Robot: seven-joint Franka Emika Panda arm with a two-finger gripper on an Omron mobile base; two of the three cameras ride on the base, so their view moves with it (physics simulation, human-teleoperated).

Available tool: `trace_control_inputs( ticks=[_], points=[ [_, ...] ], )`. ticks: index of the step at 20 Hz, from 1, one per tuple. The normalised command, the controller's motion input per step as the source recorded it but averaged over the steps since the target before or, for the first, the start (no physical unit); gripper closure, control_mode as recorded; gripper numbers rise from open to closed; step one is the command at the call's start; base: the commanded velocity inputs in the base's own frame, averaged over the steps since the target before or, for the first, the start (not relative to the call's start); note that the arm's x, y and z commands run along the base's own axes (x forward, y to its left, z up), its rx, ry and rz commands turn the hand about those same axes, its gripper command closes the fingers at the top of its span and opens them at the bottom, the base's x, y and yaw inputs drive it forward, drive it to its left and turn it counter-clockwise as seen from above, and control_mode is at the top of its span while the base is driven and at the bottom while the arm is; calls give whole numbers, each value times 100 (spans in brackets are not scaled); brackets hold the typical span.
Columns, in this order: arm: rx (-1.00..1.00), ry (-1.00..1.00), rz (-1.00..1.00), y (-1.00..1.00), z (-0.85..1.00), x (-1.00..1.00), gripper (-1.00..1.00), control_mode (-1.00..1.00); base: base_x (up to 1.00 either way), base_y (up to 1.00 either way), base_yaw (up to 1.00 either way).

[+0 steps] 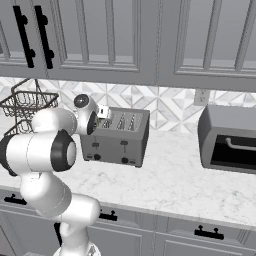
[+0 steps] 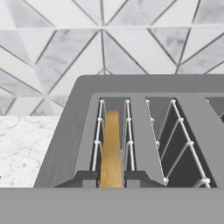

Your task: Start the toaster. Once the lever pops up, take the bread to the plate on the dining counter.

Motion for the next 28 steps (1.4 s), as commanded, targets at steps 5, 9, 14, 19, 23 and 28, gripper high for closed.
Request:
trace_control_inputs(
  ticks=[5, 9, 14, 19, 23, 28],
  points=[
    [0, 0, 0, 0, 0, 0, 100, -100, 0, 0, 0],
    [0, -4, 0, 0, 1, -12, 100, -100, 0, 0, 0],
    [0, -15, 0, -1, 14, -33, 100, -100, 0, 0, 0],
    [0, -17, 1, 0, 58, -15, 100, -100, 0, 0, 0],
    [0, -6, 0, 0, 80, -16, 100, -100, 0, 0, 0],
    [1, -10, 0, 0, 48, -31, 100, -100, 0, 0, 0]
  ],
)
